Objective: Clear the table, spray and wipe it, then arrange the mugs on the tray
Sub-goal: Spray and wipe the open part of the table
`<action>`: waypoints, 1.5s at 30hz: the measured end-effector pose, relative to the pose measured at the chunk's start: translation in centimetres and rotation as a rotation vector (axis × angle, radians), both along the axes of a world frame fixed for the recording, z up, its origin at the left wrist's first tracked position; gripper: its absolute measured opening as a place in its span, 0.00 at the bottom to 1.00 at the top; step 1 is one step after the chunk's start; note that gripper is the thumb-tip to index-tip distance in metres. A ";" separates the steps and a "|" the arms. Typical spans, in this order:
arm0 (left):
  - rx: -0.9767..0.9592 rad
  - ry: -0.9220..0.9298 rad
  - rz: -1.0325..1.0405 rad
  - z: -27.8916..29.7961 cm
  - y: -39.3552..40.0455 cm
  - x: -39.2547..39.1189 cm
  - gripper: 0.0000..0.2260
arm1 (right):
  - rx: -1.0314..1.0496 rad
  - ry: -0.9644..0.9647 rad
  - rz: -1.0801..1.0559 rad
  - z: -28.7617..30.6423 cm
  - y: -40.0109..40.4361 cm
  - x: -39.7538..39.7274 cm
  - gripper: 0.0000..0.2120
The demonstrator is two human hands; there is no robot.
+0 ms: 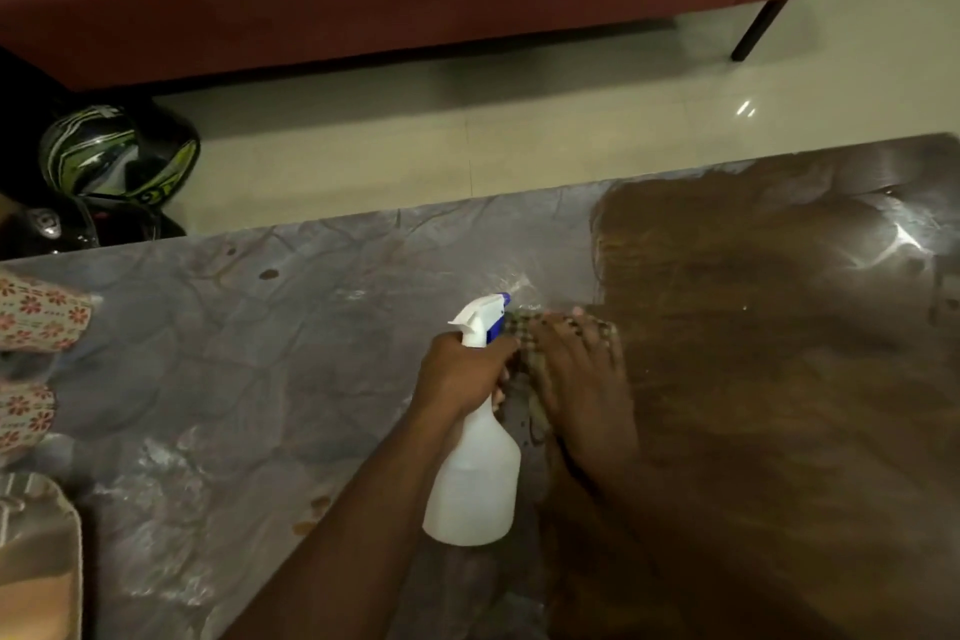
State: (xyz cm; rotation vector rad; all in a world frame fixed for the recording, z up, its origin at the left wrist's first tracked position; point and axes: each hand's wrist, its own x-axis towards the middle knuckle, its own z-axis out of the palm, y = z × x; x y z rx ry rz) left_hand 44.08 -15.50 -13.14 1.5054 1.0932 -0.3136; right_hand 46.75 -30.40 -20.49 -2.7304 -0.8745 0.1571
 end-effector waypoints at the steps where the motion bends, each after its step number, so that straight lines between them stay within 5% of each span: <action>1: 0.004 0.001 -0.008 0.0 0.4 0.4 0.10 | -0.023 -0.013 0.144 -0.2 -1.1 -1.1 0.26; 4: -0.041 -0.025 -0.014 0.1 1.7 1.7 0.10 | -0.071 -0.017 0.346 -0.3 -6.2 -0.8 0.26; 10: -0.005 0.001 -0.121 -0.4 2.7 3.5 0.10 | -0.033 0.019 -0.298 -0.1 0.6 7.9 0.24; 15: 0.004 -0.023 -0.110 -0.4 3.6 4.0 0.11 | -0.031 0.043 0.266 -1.1 2.0 4.1 0.24; 17: -0.087 0.000 -0.146 0.2 4.5 4.0 0.13 | -0.067 0.040 0.321 -0.9 -1.2 5.0 0.28; 21: -0.204 -0.049 -0.077 0.5 6.1 3.9 0.12 | -0.028 0.003 -0.127 -0.3 -0.8 11.8 0.30; 24: -0.135 -0.061 -0.005 -0.2 6.1 3.9 0.11 | -0.002 0.006 -0.207 -0.3 5.2 13.8 0.24; 30: -0.162 -0.062 0.049 0.1 7.3 3.3 0.11 | -0.032 0.064 0.376 -0.7 3.8 8.7 0.24; 36: -0.091 -0.069 0.114 -0.5 10.2 1.2 0.12 | -0.013 0.004 -0.124 -0.3 8.3 13.7 0.26; 40: -0.100 -0.056 0.092 -0.3 11.6 -0.6 0.12 | -0.060 -0.007 0.239 -1.0 15.5 10.5 0.27; 43: -0.120 -0.055 0.099 -0.2 12.7 -2.0 0.11 | -0.009 0.103 0.507 -0.6 11.5 8.1 0.24; 45: -0.108 -0.060 0.124 -0.2 13.5 -2.5 0.13 | -0.011 0.100 0.480 -0.1 7.6 9.9 0.22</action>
